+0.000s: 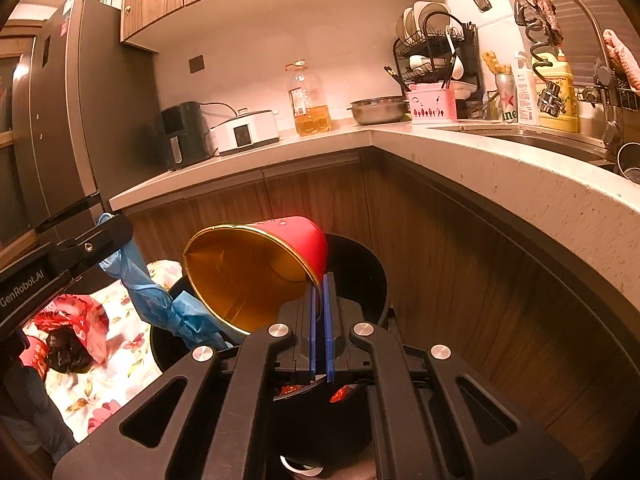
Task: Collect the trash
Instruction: 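Carry the blue glove and red can in both grippers over the bin, then open both grippers to drop the blue glove and red can into the bin, then move both open grippers back toward the trash on the table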
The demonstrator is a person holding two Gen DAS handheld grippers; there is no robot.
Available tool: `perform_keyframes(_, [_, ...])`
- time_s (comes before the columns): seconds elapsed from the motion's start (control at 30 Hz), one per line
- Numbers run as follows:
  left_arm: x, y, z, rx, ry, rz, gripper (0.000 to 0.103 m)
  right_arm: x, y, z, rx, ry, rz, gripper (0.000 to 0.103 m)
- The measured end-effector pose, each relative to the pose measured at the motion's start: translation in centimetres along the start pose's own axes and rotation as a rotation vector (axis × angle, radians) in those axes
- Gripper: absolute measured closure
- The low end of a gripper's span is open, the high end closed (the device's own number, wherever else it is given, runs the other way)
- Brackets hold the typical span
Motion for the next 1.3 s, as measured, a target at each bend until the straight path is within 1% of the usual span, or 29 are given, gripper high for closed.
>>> perform_keyframes(0.4, [0.8,-0.5,0.0,0.008,0.002,0.04,0.102,0.5,-0.6,-0.2,0.001,0.003,0.021,0.098])
perform_keyframes(0.5, [1.0,-0.8,-0.1,0.013,0.0,0.05,0.096,0.5,-0.9,-0.3,-0.001,0.002,0.035,0.098])
perform_keyframes(0.57, [1.0,-0.9,-0.1,0.014,-0.002,0.057,0.092,0.6,-0.9,-0.3,-0.002,0.003,0.034,0.094])
perform_keyframes(0.6, [1.1,-0.9,-0.1,0.015,-0.002,0.059,0.087,0.6,-0.9,-0.4,-0.002,0.003,0.034,0.092])
perform_keyframes(0.63, [1.1,-1.0,-0.2,0.015,-0.005,0.061,0.079,0.6,-0.9,-0.5,0.0,0.0,0.034,0.09])
perform_keyframes(0.67, [1.1,-1.0,-0.2,0.016,-0.006,0.062,0.074,0.6,-0.8,-0.4,0.0,-0.002,0.033,0.087])
perform_keyframes(0.7, [1.2,-1.0,-0.2,0.019,-0.006,0.061,0.066,0.6,-0.8,-0.4,0.001,-0.004,0.031,0.083])
perform_keyframes(0.73, [1.2,-0.9,-0.2,0.021,-0.005,0.059,0.059,0.6,-0.7,-0.5,0.002,-0.006,0.029,0.082])
perform_keyframes(0.77, [1.2,-0.7,-0.1,0.016,-0.002,0.055,0.056,0.6,-0.7,-0.6,0.004,-0.008,0.028,0.079])
perform_keyframes(0.83, [1.2,-0.4,0.1,0.007,0.003,0.05,0.042,0.7,-0.5,-0.7,0.004,-0.014,0.028,0.073])
perform_keyframes(0.87, [1.2,-0.2,0.2,-0.006,0.007,0.044,0.038,0.7,-0.4,-0.7,0.004,-0.015,0.027,0.067])
perform_keyframes(0.9, [1.2,0.0,0.4,-0.015,0.012,0.038,0.032,0.7,-0.3,-0.7,0.005,-0.017,0.024,0.06])
perform_keyframes(0.97, [1.2,0.4,0.6,-0.025,0.022,0.032,0.028,0.8,0.0,-0.7,0.001,-0.019,0.023,0.056])
perform_keyframes(1.03, [1.3,1.0,1.0,-0.045,0.031,0.028,0.021,0.8,0.3,-0.6,-0.003,-0.02,0.021,0.05])
perform_keyframes(1.1, [1.4,1.7,1.3,-0.064,0.036,0.022,0.019,0.8,0.6,-0.6,-0.009,-0.02,0.02,0.043])
perform_keyframes(1.23, [1.6,3.3,2.2,-0.11,0.056,0.016,0.013,0.7,1.4,-0.2,-0.012,-0.015,0.01,0.035])
perform_keyframes(1.3, [1.6,4.2,2.7,-0.132,0.074,0.02,0.012,0.7,2.0,0.2,-0.018,-0.008,0.002,0.029])
Point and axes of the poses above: each gripper's, at about its wrist camera, not at the fingertips, and y roughly against the way its jaws point, z to its left, x to its underside, the point moved 2 cm from there along -y, roughly the way its jaws point, and after that the axes turned 1 degree about -x, right-handed, at the moved point
